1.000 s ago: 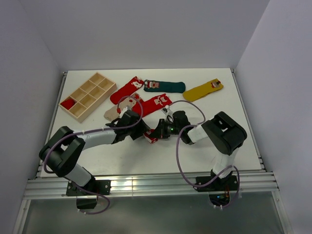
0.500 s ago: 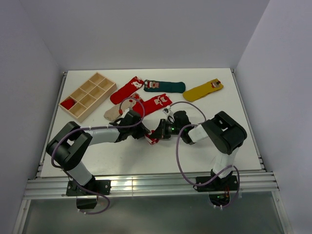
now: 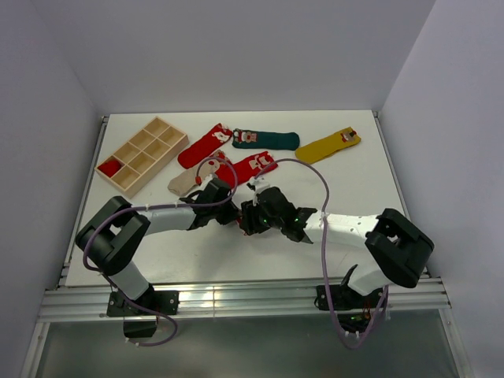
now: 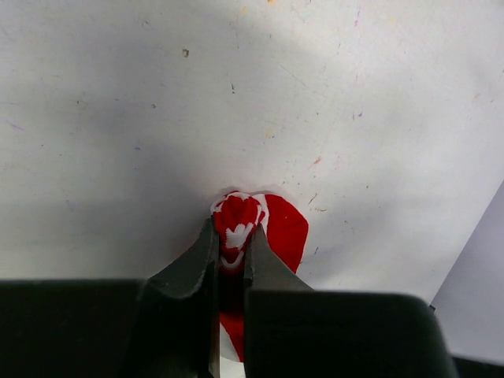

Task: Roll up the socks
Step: Roll the sock at the center of the board.

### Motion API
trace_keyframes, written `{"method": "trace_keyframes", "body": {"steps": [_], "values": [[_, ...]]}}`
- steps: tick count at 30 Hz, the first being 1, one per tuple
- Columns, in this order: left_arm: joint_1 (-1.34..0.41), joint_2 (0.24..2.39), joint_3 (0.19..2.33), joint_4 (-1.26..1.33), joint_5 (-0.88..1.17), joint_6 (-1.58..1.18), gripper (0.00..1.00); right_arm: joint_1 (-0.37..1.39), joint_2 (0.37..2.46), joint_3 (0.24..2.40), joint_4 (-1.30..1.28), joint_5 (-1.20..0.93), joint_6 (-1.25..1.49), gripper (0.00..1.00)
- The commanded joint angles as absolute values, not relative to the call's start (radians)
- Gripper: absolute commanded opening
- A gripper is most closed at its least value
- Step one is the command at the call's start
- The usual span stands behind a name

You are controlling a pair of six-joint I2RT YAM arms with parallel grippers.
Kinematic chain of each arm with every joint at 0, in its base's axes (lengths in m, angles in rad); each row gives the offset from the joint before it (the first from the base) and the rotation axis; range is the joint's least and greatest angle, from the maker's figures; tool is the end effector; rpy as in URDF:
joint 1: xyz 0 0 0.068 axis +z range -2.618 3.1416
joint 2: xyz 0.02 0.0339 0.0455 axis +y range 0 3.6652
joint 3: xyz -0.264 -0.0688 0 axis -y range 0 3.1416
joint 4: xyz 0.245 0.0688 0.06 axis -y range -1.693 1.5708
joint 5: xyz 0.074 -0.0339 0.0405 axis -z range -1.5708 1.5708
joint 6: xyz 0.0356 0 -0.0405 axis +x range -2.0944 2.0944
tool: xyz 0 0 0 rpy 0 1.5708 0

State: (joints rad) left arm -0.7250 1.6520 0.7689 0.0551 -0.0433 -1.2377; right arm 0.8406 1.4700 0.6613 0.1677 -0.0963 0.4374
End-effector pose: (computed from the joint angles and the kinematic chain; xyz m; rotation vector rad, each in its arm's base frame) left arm 0.2386 -0.2093 0.1447 -0.6749 2.4889 -0.8038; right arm 0.1934 0.2211 0.1749 -0.5219 2.2724 0.7874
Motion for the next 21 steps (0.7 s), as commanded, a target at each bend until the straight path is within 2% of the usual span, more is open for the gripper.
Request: {"method": "trace_keyframes", "body": {"steps": [1, 3, 10, 21], "values": [[-0.732, 1.646, 0.782, -0.04, -0.127, -1.203, 0.0, 0.916, 1.424, 0.724, 0.058, 0.17, 0.316, 0.56], [-0.738, 1.643, 0.79, -0.058, -0.144, -1.197, 0.0, 0.955, 1.446, 0.765, 0.034, 0.245, 0.286, 0.57], [-0.742, 1.652, 0.805, -0.072, -0.141, -1.197, 0.0, 1.032, 1.526, 0.814, 0.012, 0.314, 0.256, 0.58], [-0.744, 1.667, 0.822, -0.107, -0.146, -1.213, 0.0, 1.129, 1.608, 0.839, 0.024, 0.341, 0.227, 0.58]]}}
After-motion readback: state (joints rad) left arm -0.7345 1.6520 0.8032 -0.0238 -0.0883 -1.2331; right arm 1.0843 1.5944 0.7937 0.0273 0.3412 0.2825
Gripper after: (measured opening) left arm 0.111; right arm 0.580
